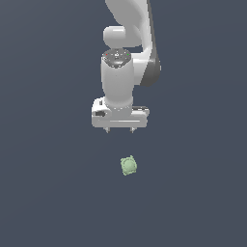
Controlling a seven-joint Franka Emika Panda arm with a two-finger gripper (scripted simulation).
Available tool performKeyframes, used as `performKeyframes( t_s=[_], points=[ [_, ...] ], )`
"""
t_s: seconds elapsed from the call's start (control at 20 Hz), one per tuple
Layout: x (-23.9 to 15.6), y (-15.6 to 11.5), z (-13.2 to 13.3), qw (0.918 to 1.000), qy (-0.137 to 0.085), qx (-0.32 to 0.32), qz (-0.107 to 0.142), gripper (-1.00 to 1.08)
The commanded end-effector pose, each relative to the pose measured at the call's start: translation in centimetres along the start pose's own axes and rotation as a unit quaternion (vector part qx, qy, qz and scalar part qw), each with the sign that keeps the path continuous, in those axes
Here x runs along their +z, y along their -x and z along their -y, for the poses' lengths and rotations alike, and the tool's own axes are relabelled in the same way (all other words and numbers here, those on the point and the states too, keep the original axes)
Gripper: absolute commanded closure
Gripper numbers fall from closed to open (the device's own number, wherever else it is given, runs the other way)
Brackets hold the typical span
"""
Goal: Pick up the object and move it to a goal position.
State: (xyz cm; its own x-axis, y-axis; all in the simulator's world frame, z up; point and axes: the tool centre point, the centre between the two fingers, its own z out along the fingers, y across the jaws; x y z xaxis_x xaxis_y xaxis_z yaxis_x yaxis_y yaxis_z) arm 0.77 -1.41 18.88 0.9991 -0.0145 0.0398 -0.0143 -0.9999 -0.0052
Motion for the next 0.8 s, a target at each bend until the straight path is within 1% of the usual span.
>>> performKeyframes(
  t_s=[0.0,0.45,0.75],
  points=[
    [0.0,0.0,0.0,1.0000,0.000,0.000,0.000,-0.92],
    [0.1,0.1,1.0,0.9997,-0.001,-0.023,0.005,-0.92],
    [0.2,0.1,1.1,0.9997,-0.001,-0.024,0.005,-0.92]
  ],
)
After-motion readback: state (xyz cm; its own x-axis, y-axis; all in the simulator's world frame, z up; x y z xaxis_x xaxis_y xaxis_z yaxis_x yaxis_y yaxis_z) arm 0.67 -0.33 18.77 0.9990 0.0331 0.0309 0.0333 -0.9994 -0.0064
